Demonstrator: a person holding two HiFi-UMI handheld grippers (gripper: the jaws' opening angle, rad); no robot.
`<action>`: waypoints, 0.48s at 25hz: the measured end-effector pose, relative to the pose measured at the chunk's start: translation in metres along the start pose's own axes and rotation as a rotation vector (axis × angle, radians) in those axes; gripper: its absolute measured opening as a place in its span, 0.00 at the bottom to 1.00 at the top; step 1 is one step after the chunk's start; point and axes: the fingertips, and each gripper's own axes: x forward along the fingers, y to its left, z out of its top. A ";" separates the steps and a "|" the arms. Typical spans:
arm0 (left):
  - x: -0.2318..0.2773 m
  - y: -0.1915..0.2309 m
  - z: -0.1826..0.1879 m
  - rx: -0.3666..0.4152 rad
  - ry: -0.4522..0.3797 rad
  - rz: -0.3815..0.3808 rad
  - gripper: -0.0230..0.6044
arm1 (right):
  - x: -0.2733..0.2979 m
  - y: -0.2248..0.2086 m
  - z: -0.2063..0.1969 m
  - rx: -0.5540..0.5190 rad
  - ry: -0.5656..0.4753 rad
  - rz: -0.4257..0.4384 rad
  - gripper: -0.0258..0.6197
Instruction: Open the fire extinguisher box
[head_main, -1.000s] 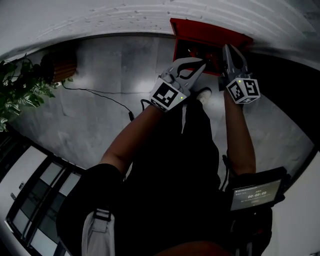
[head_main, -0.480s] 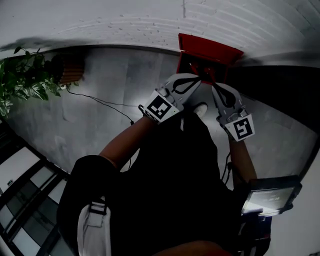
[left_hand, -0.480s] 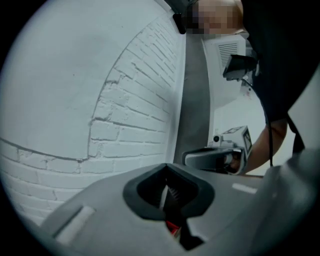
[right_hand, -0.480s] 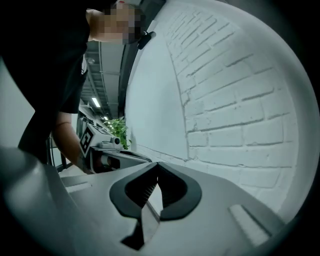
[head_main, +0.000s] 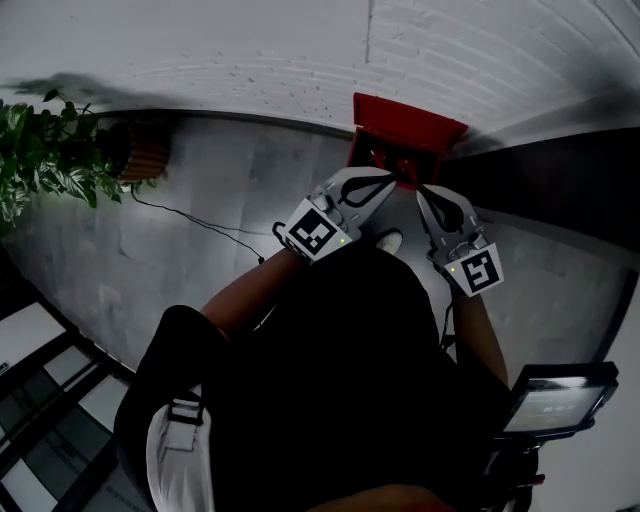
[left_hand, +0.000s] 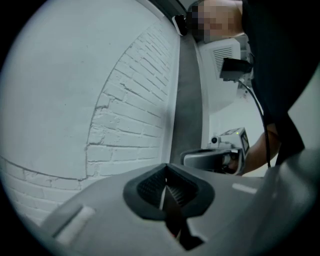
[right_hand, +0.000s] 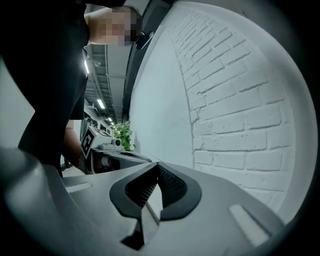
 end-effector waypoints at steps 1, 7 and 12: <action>0.001 -0.003 0.004 0.005 0.000 -0.006 0.04 | 0.000 0.000 0.005 -0.003 -0.005 0.000 0.05; 0.011 -0.008 0.021 0.027 -0.011 -0.028 0.04 | -0.001 -0.007 0.024 -0.027 -0.015 -0.008 0.05; 0.016 -0.012 0.017 0.027 0.002 -0.042 0.04 | -0.003 -0.011 0.024 -0.027 -0.028 -0.017 0.05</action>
